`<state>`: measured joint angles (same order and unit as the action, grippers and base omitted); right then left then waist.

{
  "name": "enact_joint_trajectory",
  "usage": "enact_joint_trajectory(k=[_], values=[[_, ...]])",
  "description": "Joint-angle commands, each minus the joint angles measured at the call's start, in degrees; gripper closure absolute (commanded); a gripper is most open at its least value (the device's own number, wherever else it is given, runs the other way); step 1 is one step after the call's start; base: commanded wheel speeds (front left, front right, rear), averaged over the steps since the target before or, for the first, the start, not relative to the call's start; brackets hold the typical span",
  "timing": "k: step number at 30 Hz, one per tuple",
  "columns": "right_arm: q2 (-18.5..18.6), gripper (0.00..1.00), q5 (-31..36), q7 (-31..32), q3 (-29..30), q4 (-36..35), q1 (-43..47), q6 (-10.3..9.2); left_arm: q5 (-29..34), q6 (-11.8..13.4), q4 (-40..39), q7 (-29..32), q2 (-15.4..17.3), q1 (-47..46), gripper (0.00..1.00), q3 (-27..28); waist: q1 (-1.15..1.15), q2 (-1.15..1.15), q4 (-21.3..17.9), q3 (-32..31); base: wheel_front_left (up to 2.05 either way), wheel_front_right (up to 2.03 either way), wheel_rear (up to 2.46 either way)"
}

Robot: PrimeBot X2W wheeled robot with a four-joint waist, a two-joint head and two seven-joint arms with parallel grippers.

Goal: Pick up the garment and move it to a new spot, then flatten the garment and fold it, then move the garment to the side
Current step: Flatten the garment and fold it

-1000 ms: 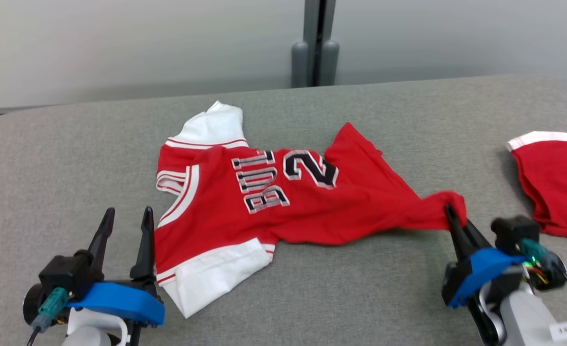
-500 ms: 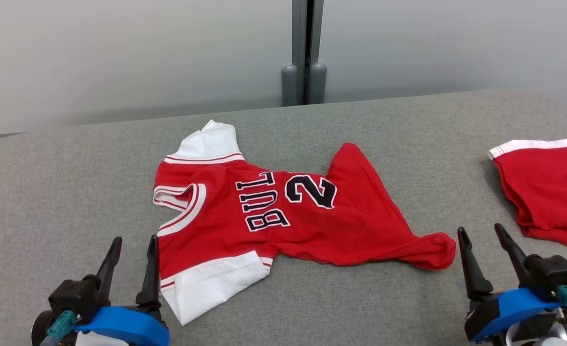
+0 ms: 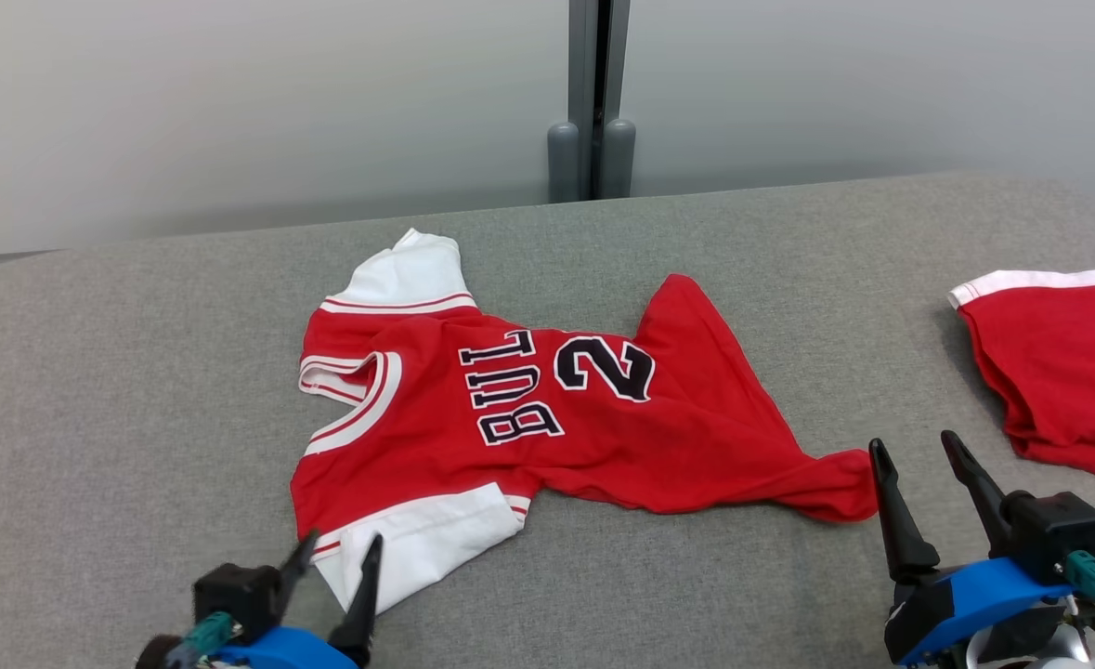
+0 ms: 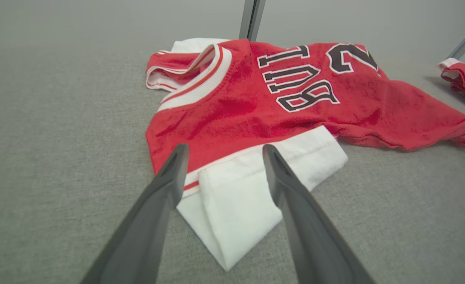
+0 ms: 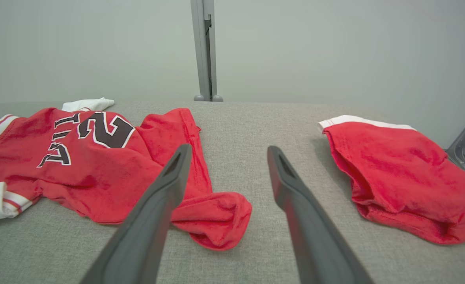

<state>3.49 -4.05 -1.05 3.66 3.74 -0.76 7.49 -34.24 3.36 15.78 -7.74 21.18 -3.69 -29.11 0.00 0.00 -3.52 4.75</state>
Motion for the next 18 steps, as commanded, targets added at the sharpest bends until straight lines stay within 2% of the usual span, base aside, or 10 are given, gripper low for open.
enact_joint_trajectory(k=[1, 5, 15, 16, 17, 18], values=[[-0.26, 0.0, -0.01, 0.2, -0.15, -0.44, 0.51, 0.01, -0.37, -0.44, 0.96, 1.89, -0.25, -0.99, 0.0, -0.76, 0.0, 0.0, 0.09, 0.23, 0.0, 0.0, 0.0], [-0.35, 0.0, -0.18, 0.16, -0.57, -0.28, -0.08, 0.01, -0.82, -0.15, 3.84, 6.2, -0.99, -2.47, 0.0, -2.19, 0.0, 0.0, 0.01, 0.83, 0.0, 0.0, 0.0], [-0.54, 0.0, -0.65, -0.25, -1.52, 0.89, -1.34, 0.01, -2.17, 0.62, 9.31, 8.38, -2.78, -5.45, 0.0, -1.88, 0.0, 0.0, -0.57, 1.94, 0.0, 0.0, 0.0], [-0.54, 0.0, -0.69, -0.29, -1.54, 0.97, -1.45, 0.01, -2.15, 0.66, 9.89, 8.68, -2.74, -5.64, 0.11, -1.97, 0.0, 0.0, -0.61, 2.03, 0.0, 0.0, 0.0], [-0.55, 0.0, -0.7, -0.31, -1.52, 1.04, -1.51, 0.01, -2.15, 0.51, 10.23, 8.55, -2.7, -5.96, 0.29, -1.99, 0.0, 0.0, -0.65, 2.12, 0.0, 0.0, 0.0], [-0.56, 0.0, -0.73, -0.34, -1.49, 1.07, -1.54, 0.01, -2.41, 0.48, 10.59, 8.26, -2.84, -6.17, 0.57, -1.81, 0.0, 0.0, -0.68, 2.2, 0.0, 0.0, 0.0]])
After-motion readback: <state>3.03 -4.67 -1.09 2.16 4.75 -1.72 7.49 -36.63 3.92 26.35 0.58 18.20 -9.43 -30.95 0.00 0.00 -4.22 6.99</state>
